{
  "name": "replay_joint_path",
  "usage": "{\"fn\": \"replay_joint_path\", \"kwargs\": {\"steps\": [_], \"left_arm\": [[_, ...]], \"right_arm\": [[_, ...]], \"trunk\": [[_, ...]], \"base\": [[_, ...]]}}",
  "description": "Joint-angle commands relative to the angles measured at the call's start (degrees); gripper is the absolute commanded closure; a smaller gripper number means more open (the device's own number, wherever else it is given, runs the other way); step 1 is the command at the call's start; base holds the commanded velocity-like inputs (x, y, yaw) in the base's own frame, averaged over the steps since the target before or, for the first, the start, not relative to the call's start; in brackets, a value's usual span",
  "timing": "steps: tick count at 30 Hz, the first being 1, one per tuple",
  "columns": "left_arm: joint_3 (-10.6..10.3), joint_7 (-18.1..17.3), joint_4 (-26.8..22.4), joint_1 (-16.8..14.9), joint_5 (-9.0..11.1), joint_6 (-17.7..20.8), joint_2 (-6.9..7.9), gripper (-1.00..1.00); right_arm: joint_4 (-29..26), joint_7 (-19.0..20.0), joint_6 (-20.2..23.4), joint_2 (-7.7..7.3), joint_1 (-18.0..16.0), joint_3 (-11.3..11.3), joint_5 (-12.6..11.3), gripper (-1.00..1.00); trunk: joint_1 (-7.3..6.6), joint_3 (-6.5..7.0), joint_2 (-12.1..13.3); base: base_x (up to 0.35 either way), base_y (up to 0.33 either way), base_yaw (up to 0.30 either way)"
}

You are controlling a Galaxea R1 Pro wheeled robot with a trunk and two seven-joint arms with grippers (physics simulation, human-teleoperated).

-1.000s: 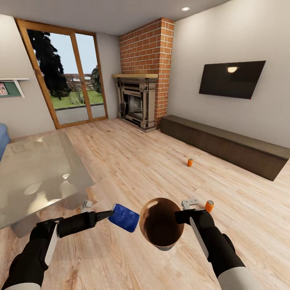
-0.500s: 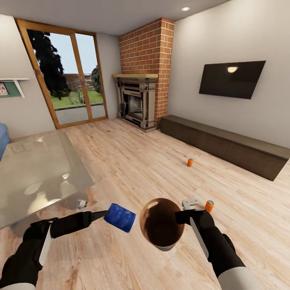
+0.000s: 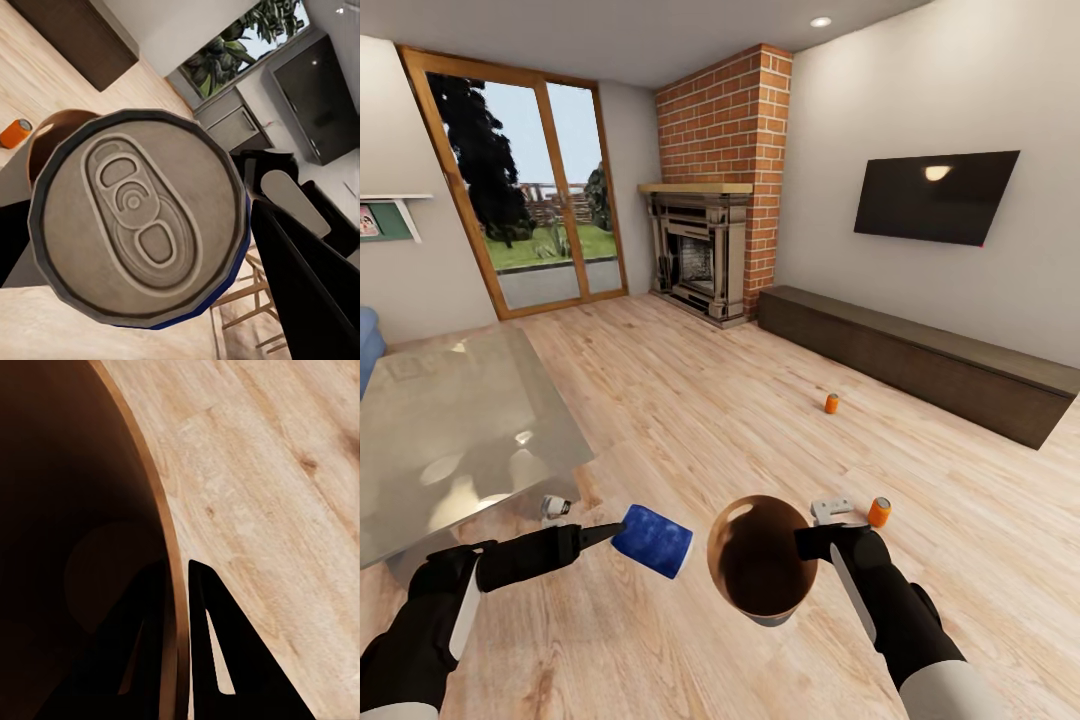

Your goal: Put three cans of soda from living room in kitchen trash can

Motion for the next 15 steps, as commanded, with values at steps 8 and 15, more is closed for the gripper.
{"fn": "replay_joint_path", "kwargs": {"steps": [8,15], "left_arm": [[-0.18,-1.01,0.15,-0.01,0.01,0.04,-0.33,1.0],[-0.5,-0.98,0.48,-0.01,-0.18,-0.16,-5.3,1.0]], "right_arm": [[0.03,0.23,-0.05,0.11,-0.03,0.0,-0.63,1.0],[0.04,0.23,-0.14,0.75,-0.03,0.09,-0.63,1.0]], "trunk": [[0.0,0.01,0.0],[0.0,0.01,0.0]], "base": [[0.0,0.0,0.0],[0.0,0.0,0.0]]}}
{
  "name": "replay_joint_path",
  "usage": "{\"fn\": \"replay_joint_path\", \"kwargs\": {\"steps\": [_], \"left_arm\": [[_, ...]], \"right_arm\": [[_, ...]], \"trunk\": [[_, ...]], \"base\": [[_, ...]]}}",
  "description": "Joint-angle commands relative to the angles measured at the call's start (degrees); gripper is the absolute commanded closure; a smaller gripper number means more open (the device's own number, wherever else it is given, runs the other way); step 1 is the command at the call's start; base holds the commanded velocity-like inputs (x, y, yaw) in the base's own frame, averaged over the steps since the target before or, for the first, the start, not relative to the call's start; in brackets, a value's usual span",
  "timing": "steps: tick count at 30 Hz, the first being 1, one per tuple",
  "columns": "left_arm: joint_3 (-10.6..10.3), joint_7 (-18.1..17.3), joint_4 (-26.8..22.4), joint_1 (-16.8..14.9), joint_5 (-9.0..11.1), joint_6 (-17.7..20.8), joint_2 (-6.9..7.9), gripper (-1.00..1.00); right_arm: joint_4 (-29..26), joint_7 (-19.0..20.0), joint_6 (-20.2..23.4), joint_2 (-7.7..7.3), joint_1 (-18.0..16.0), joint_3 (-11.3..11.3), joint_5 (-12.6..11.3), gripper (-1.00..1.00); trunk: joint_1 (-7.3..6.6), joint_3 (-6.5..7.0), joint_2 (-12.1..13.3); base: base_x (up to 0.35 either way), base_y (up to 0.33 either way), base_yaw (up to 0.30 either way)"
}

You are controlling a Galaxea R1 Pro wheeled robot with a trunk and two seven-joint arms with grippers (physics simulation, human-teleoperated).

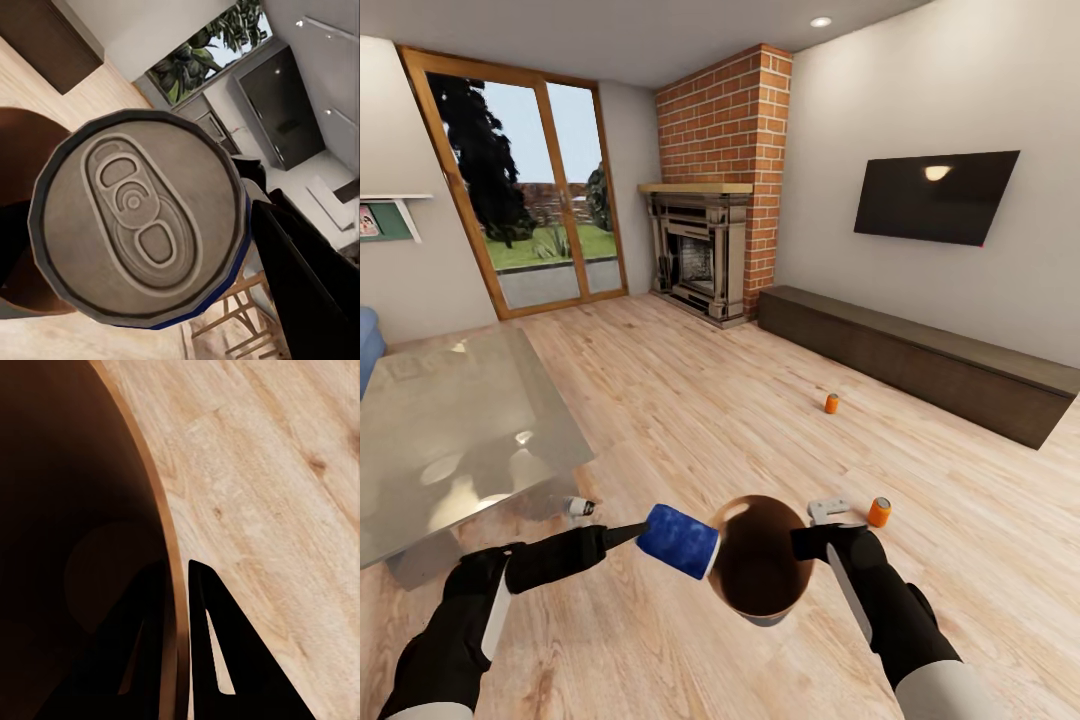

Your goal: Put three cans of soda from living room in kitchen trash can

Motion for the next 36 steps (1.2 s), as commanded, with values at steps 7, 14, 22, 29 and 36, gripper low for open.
{"fn": "replay_joint_path", "kwargs": {"steps": [7,14,22,29,36], "left_arm": [[-0.19,0.0,0.03,-0.01,-0.06,-0.07,-1.65,1.0],[-1.51,0.04,-0.03,-0.02,-0.11,-0.1,-3.39,1.0],[-2.69,1.43,0.01,-0.05,-0.29,-0.29,-3.88,1.0],[-4.03,8.91,0.01,-0.05,-0.24,-1.98,-4.64,1.0],[-5.03,13.15,0.05,-0.03,-0.17,-3.01,-4.79,-1.0]], "right_arm": [[-0.01,0.21,-0.01,0.27,-0.02,0.08,-0.35,1.0],[0.05,0.06,-0.07,0.32,-0.02,3.87,-0.35,1.0],[0.06,0.02,-0.1,0.32,-0.02,4.77,-0.35,1.0],[0.06,0.01,-0.06,0.32,-0.02,4.83,-0.35,1.0],[0.06,0.03,-0.03,0.32,-0.02,4.83,-0.35,1.0]], "trunk": [[0.0,0.01,0.0],[0.0,0.01,0.0],[0.0,0.01,0.0],[0.0,0.01,0.0],[0.0,0.01,0.0]], "base": [[0.0,0.0,0.0],[0.0,0.0,0.0],[0.0,0.0,0.0],[0.0,0.0,0.0],[0.0,0.0,0.0]]}}
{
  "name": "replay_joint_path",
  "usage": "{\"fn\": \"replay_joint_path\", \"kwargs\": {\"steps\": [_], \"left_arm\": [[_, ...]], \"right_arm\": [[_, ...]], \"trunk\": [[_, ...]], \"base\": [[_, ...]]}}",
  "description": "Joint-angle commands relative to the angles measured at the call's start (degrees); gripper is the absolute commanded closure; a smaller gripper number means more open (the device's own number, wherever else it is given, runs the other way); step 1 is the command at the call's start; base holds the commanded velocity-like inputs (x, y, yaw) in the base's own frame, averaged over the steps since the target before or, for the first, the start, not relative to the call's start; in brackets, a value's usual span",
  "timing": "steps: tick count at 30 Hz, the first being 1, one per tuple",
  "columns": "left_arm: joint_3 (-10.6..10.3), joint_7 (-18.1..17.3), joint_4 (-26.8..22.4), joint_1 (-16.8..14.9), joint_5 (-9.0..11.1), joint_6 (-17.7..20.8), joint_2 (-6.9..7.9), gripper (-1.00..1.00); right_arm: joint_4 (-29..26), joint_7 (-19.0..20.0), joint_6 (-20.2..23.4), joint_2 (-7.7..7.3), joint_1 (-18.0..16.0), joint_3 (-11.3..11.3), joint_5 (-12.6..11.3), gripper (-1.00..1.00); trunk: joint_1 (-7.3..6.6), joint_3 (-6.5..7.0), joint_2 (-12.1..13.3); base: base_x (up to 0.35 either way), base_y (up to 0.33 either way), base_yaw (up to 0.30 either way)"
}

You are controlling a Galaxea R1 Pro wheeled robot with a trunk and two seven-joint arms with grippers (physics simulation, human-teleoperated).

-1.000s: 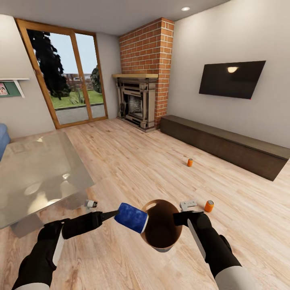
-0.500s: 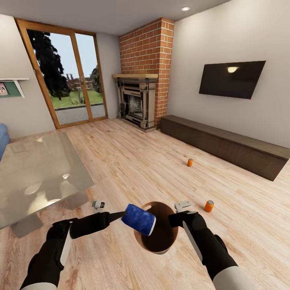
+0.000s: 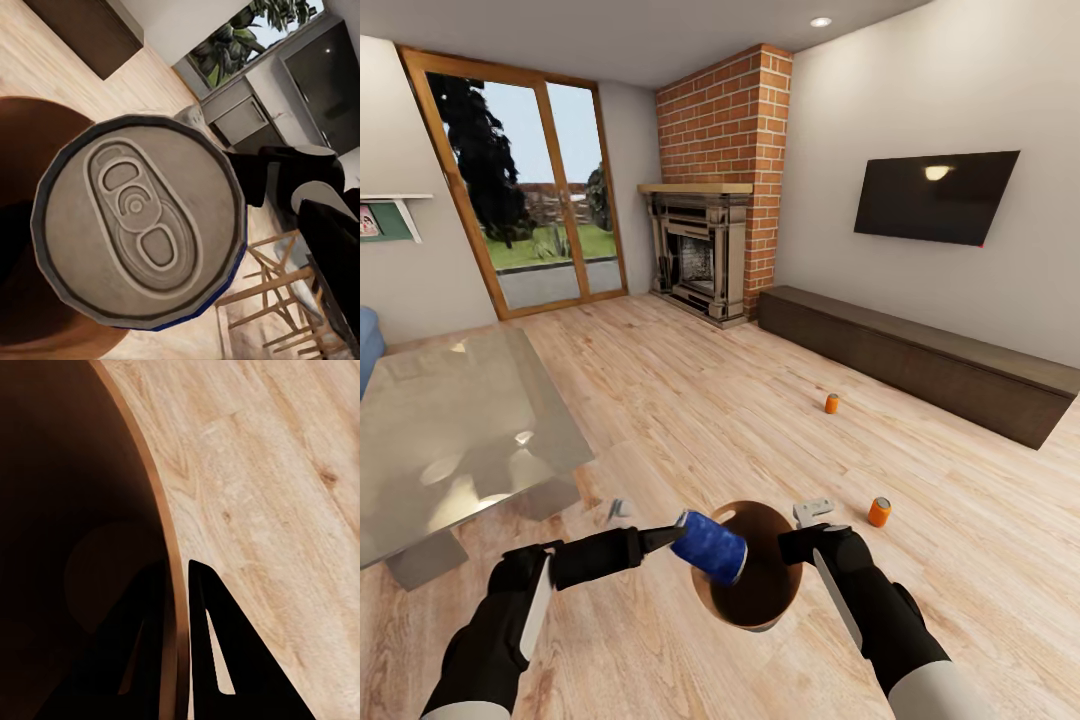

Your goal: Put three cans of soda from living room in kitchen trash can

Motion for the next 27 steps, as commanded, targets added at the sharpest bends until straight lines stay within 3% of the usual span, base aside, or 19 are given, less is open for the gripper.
{"fn": "replay_joint_path", "kwargs": {"steps": [1,16,22,24,27], "left_arm": [[-0.03,0.08,0.0,-0.01,0.0,-0.02,0.0,-1.0],[-0.18,-0.09,-0.03,0.02,0.15,0.06,0.02,-1.0],[0.02,-5.61,0.08,0.03,0.07,0.19,0.45,-1.0],[0.14,-6.74,0.15,0.04,0.0,0.19,1.15,-1.0],[0.31,-7.62,0.59,0.05,-0.08,0.1,3.69,-1.0]], "right_arm": [[-0.03,0.24,0.0,0.01,-0.02,0.0,-0.54,1.0],[-0.03,0.24,-0.01,0.01,-0.02,0.0,-0.54,1.0],[-0.03,0.24,0.01,0.01,-0.02,0.0,-0.54,1.0],[-0.03,0.24,0.01,0.01,-0.02,0.0,-0.54,1.0],[-0.03,0.24,0.02,0.01,-0.02,0.0,-0.54,1.0]], "trunk": [[0.0,0.01,0.0],[0.0,0.01,0.0],[0.0,0.01,0.0],[0.0,0.01,0.0],[0.0,0.01,0.0]], "base": [[0.0,0.0,0.0],[0.0,0.0,0.0],[0.0,0.0,0.0],[0.0,0.0,0.0],[0.0,0.0,0.0]]}}
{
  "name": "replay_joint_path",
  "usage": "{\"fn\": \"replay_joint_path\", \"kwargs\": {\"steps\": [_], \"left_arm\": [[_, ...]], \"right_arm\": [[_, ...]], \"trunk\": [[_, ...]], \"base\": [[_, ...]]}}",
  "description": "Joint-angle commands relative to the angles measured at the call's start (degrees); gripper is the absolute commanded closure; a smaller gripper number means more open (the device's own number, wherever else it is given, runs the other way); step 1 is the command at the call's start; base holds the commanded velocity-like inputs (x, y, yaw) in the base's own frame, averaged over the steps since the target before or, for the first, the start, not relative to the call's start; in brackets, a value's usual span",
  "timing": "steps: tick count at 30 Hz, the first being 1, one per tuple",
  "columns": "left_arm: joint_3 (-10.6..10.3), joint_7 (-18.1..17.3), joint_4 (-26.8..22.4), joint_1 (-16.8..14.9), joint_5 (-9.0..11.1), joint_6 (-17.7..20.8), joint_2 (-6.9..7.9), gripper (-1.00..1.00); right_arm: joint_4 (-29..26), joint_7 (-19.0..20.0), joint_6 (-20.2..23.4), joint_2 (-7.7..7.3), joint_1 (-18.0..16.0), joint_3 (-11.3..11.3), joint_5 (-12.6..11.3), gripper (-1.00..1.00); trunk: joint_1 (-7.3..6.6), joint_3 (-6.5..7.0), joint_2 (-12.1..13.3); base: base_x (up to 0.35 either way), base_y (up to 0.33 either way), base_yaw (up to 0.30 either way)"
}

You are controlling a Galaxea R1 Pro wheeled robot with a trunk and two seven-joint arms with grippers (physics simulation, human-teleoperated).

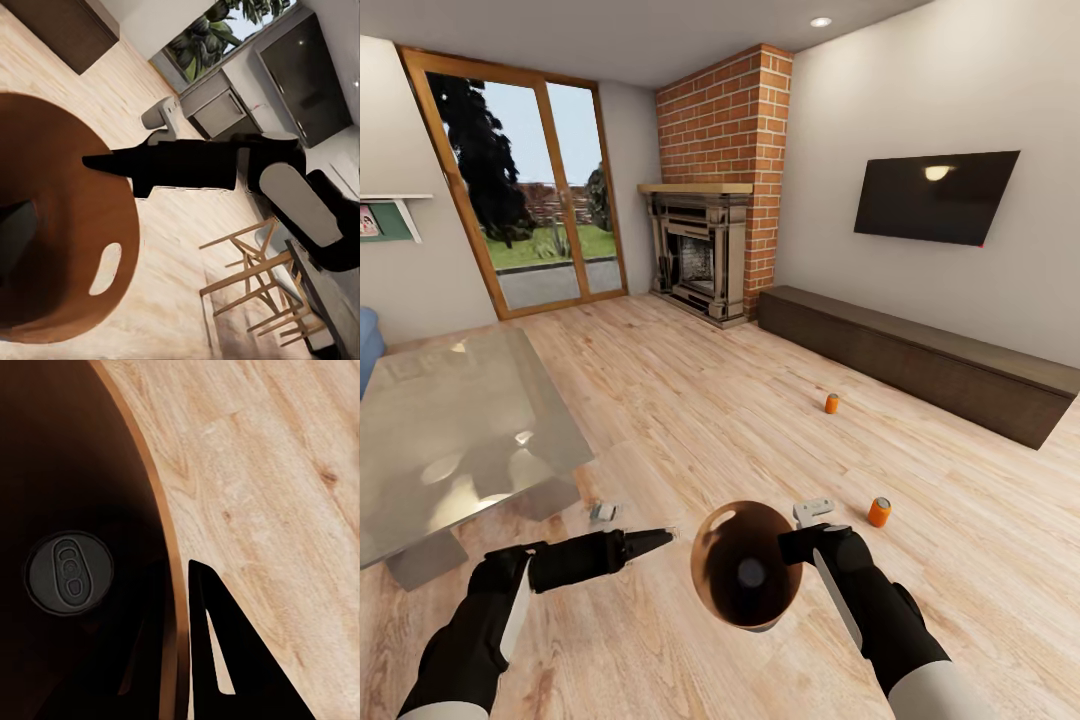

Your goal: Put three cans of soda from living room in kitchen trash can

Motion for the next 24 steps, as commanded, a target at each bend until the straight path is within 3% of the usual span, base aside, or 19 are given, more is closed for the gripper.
{"fn": "replay_joint_path", "kwargs": {"steps": [1,4,6,8,15,19,20,24], "left_arm": [[0.04,-0.12,0.4,0.0,-0.04,-0.03,0.8,-1.0],[0.07,-0.17,1.51,0.01,-0.12,-0.1,2.09,-1.0],[0.13,-0.12,5.35,0.01,-0.25,-0.98,4.05,-1.0],[0.16,-0.09,7.54,0.01,-0.3,-2.6,4.98,-1.0],[0.19,0.49,13.15,0.0,-0.43,-6.35,7.01,-1.0],[0.27,5.92,14.07,0.0,-0.51,-6.69,7.26,-1.0],[1.11,8.45,14.41,0.01,-0.54,-7.79,8.07,-1.0],[2.85,8.96,18.0,0.01,-0.53,-12.53,8.51,-1.0]], "right_arm": [[-0.03,0.24,-0.01,0.01,-0.02,0.0,-0.55,1.0],[-0.03,0.24,-0.01,0.01,-0.02,0.0,-0.55,1.0],[-0.03,0.24,-0.01,0.01,-0.02,0.0,-0.55,1.0],[-0.07,0.24,-0.01,0.01,-0.02,0.0,-0.55,1.0],[-0.11,0.24,0.05,0.01,-0.02,0.0,-0.55,1.0],[-0.12,0.24,0.08,0.01,-0.02,0.0,-0.55,1.0],[-0.12,0.24,0.08,0.01,-0.02,0.0,-0.52,1.0],[-0.12,0.24,0.08,0.01,-0.02,0.0,-0.54,1.0]], "trunk": [[0.0,0.01,0.0],[0.0,0.01,0.0],[0.0,0.01,0.0],[0.0,0.01,0.0],[0.0,0.01,0.0],[0.0,0.01,0.0],[0.0,0.01,0.0],[0.0,0.01,0.0]], "base": [[0.0,0.0,0.0],[0.0,0.0,0.0],[0.0,0.0,0.0],[0.0,0.0,0.0],[0.0,0.0,0.0],[0.0,0.0,0.0],[0.0,0.0,0.0],[0.0,0.0,0.0]]}}
